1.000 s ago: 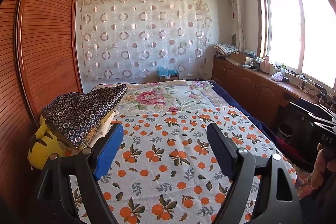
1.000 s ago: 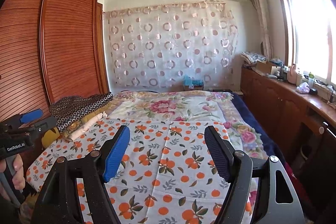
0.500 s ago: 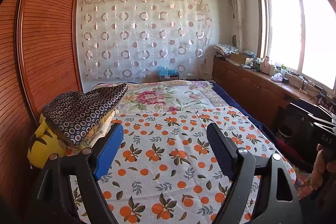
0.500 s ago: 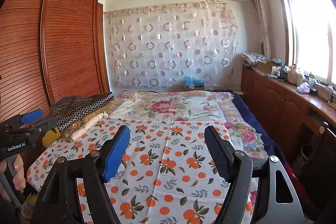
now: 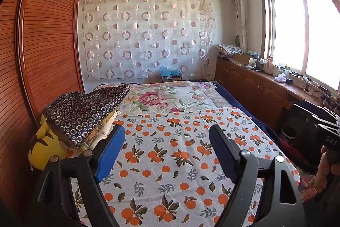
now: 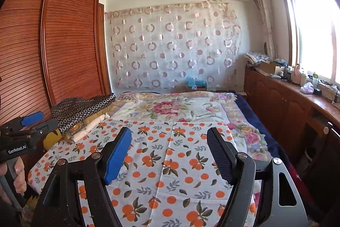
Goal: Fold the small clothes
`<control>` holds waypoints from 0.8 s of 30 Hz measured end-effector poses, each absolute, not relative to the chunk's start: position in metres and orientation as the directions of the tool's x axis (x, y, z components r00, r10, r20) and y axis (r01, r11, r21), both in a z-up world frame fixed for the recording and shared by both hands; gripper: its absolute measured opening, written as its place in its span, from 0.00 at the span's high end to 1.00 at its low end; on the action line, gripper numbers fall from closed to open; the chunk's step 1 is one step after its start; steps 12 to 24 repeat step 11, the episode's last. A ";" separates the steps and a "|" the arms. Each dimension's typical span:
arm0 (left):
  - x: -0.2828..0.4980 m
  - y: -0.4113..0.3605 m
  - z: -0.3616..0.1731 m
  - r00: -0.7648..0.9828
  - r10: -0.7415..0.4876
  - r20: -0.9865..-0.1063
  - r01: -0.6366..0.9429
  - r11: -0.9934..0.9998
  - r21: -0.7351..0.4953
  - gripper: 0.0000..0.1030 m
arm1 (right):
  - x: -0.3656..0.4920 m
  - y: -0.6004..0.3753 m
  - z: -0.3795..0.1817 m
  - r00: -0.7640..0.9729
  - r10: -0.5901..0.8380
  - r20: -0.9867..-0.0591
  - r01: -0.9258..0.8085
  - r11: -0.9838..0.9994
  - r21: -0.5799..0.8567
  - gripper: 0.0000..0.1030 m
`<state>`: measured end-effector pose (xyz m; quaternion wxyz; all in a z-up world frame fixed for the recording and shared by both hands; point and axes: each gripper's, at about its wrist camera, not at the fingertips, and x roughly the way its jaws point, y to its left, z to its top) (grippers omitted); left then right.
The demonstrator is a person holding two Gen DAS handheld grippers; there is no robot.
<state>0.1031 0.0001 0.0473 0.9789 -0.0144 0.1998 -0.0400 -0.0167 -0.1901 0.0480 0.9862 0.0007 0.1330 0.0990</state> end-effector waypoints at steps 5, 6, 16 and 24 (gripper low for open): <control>0.103 0.001 0.047 0.917 -0.085 -0.389 0.072 0.996 -0.046 0.20 | -0.016 -0.191 0.048 0.945 0.197 -0.262 -0.196 0.980 0.028 0.27; 0.103 0.000 0.047 0.917 -0.085 -0.390 0.073 0.996 -0.045 0.20 | -0.016 -0.191 0.048 0.945 0.196 -0.262 -0.196 0.980 0.028 0.27; 0.103 0.001 0.047 0.918 -0.084 -0.388 0.072 0.996 -0.045 0.20 | -0.016 -0.191 0.047 0.945 0.196 -0.262 -0.195 0.980 0.030 0.27; 0.103 0.001 0.047 0.918 -0.084 -0.388 0.072 0.996 -0.045 0.20 | -0.016 -0.191 0.047 0.945 0.196 -0.262 -0.195 0.980 0.030 0.27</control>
